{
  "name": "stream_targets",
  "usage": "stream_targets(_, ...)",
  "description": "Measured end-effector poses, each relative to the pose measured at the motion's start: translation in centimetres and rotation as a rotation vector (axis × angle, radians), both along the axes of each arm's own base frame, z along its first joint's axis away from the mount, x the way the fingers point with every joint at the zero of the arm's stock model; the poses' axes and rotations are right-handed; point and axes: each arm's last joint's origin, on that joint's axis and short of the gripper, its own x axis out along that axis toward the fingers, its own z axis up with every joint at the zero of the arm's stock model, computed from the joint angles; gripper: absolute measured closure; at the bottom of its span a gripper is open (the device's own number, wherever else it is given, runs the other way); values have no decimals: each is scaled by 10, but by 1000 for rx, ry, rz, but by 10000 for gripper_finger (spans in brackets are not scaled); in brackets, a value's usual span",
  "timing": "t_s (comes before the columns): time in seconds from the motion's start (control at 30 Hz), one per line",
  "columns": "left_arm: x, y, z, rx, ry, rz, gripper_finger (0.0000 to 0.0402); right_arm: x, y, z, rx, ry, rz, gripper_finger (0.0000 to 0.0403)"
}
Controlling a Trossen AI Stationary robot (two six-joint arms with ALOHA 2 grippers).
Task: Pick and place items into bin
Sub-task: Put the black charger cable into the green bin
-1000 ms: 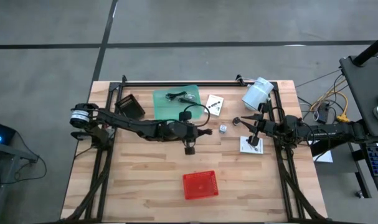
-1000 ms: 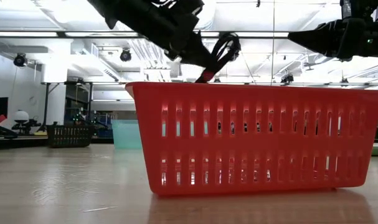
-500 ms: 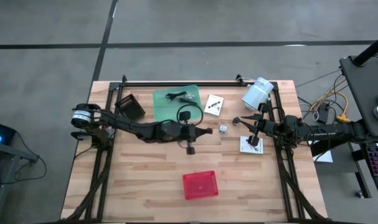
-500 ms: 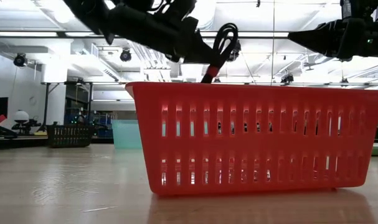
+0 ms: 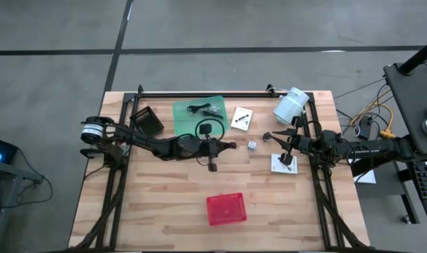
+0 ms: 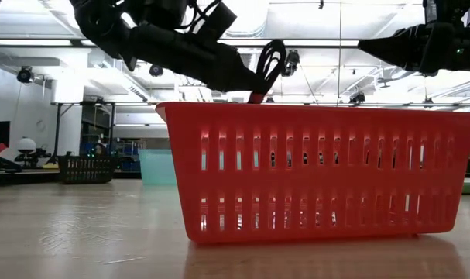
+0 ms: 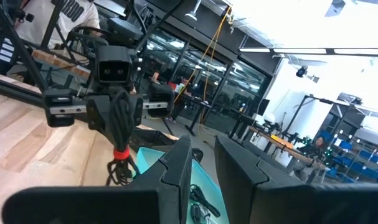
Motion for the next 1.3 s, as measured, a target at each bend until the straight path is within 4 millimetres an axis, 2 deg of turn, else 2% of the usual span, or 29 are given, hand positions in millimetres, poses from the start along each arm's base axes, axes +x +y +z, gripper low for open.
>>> stream_targets(0.63, -3, 38, 8, 106, -37, 116, 385, 6, 0, -7, -15, 76, -3, 344)
stream_targets(0.77, -9, 41, 16, 102, -68, 132, 385, 8, 0, -9, -30, 98, -6, 344)
stream_targets(0.93, -18, 40, 3, 103, -69, 133, 385, 8, 0, -10, -44, 106, -8, 344)
stream_targets(1.17, -35, 43, 11, 202, -189, 204, 385, 8, 0, -10, -43, 105, -8, 344)
stream_targets(1.3, -42, 47, 7, 204, -180, 218, 385, 8, 0, -10, -42, 105, -8, 344)
